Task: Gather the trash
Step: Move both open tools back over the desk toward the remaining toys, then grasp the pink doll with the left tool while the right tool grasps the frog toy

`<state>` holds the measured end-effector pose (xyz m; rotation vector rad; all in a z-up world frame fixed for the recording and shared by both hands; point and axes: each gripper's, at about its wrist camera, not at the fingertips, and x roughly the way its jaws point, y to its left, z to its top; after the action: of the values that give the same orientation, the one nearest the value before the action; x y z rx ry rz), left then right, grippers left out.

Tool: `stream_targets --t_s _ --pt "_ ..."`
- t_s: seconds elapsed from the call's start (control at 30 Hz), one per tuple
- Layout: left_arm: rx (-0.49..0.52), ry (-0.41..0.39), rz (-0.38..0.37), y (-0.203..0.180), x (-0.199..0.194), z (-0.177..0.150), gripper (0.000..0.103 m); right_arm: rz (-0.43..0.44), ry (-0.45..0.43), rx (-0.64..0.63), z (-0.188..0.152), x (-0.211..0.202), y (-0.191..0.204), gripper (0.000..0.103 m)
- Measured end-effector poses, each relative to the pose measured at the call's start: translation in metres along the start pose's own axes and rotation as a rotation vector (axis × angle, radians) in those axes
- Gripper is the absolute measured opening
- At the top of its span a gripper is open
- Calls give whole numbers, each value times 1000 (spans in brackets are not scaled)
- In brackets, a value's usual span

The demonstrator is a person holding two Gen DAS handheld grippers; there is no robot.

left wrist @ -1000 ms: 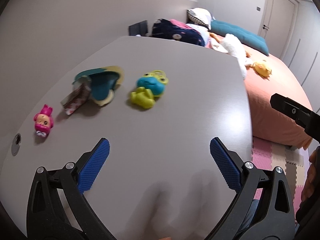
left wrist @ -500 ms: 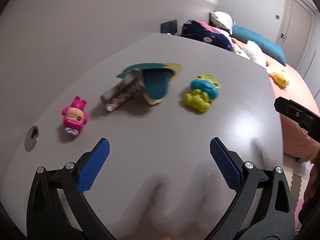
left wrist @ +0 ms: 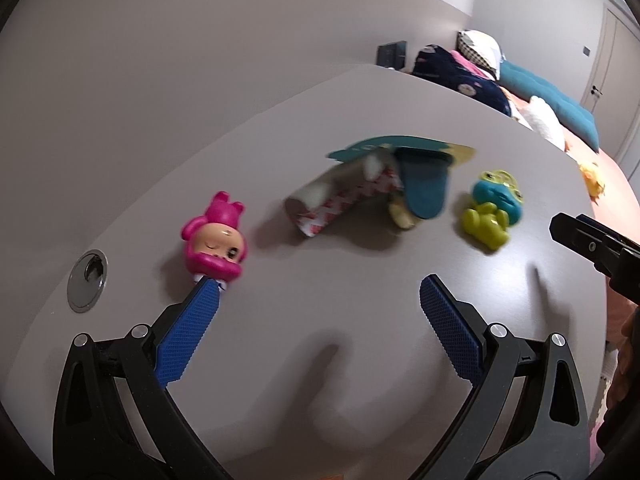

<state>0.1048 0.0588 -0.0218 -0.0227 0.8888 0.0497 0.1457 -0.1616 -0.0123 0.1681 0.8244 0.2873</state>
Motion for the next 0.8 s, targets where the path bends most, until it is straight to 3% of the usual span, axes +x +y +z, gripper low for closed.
stream_targets --t_s 0.3,0.8 --pt "-81 -3 26 40 17 5 96 -22 47 5 11 40 12 79" --pt "-81 45 53 61 47 16 69 -120 71 -54 19 77 26 79"
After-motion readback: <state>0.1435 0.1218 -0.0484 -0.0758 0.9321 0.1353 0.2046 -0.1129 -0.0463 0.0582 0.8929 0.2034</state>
